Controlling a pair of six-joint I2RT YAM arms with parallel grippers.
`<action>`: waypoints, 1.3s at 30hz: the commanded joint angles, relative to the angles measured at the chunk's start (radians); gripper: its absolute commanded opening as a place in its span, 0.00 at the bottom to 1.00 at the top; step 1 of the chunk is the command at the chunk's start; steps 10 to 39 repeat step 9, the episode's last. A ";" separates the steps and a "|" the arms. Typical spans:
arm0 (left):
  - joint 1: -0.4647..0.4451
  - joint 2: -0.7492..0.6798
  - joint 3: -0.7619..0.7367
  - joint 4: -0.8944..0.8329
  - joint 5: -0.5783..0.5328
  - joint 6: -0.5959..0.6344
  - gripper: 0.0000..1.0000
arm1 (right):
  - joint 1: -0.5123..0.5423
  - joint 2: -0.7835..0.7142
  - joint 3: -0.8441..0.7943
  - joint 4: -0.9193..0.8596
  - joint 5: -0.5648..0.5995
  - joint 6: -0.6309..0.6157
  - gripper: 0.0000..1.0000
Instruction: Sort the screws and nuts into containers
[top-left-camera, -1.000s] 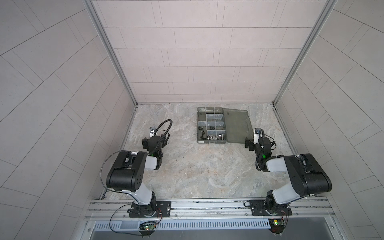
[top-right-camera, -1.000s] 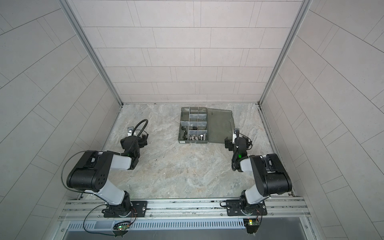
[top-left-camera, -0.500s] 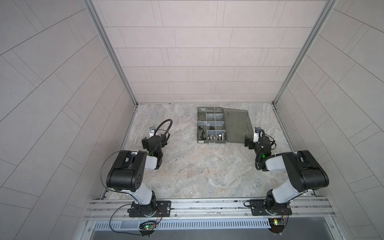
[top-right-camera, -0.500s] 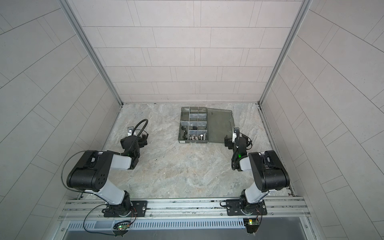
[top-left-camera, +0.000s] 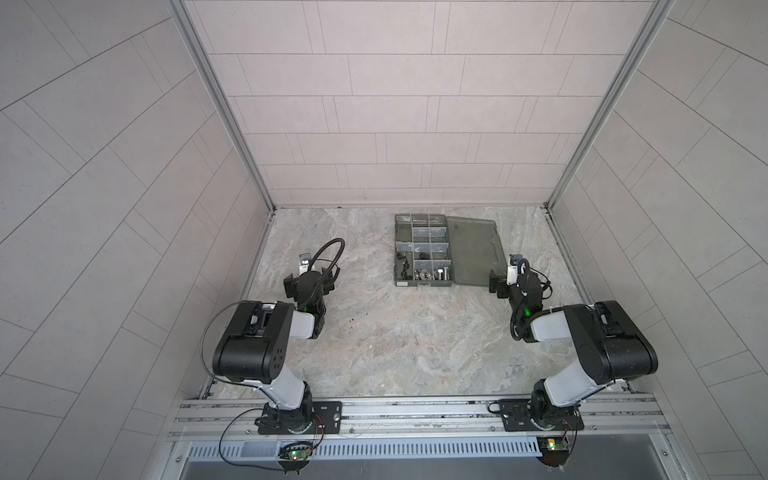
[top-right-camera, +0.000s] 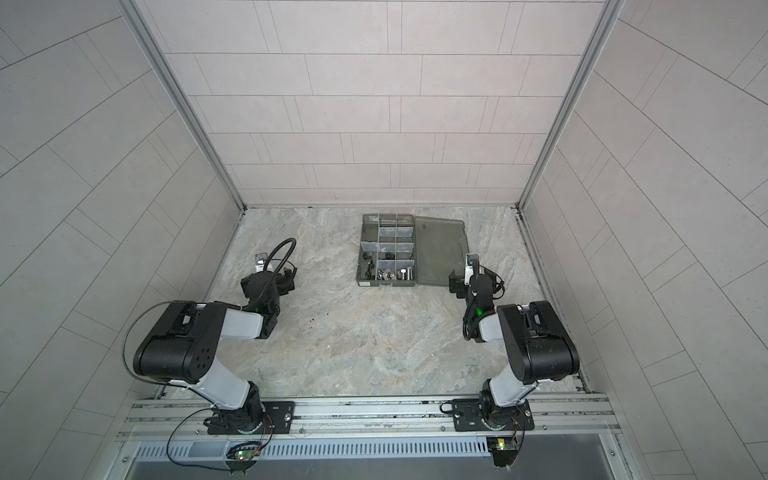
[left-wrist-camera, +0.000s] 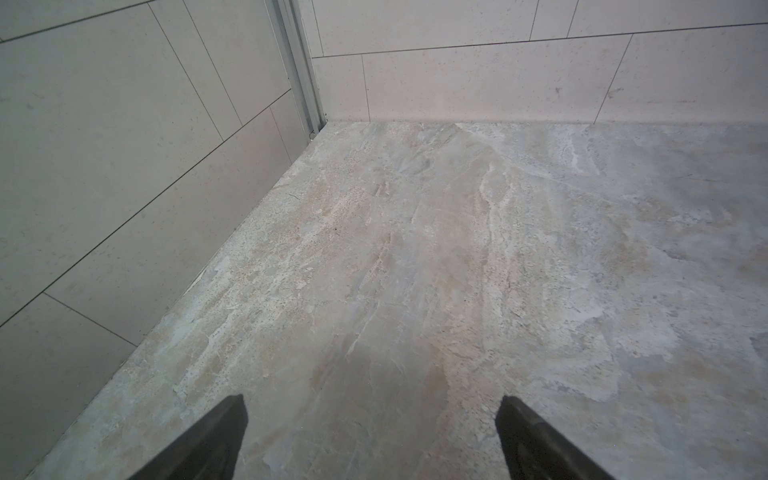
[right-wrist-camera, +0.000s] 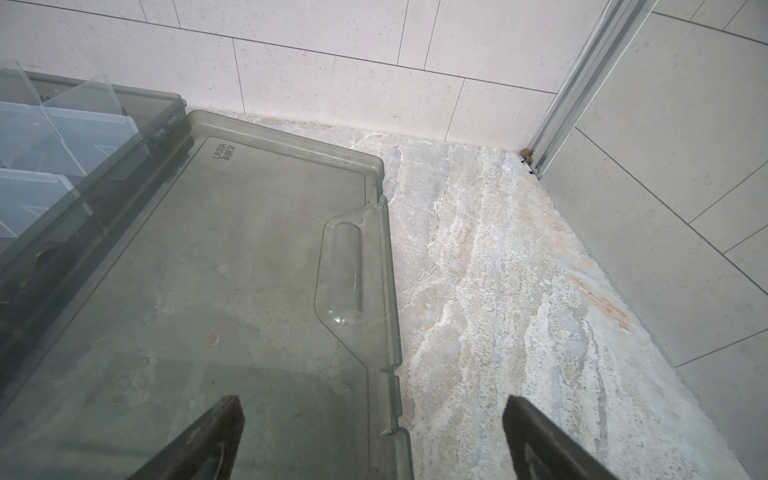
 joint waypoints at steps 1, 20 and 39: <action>-0.003 -0.017 -0.002 0.019 -0.004 0.000 1.00 | -0.002 0.004 0.009 0.014 -0.006 -0.003 0.99; -0.001 -0.018 0.001 0.013 0.000 -0.002 1.00 | -0.001 0.004 0.008 0.015 -0.007 -0.004 0.99; -0.001 -0.018 0.001 0.013 0.000 -0.002 1.00 | -0.001 0.004 0.008 0.015 -0.007 -0.004 0.99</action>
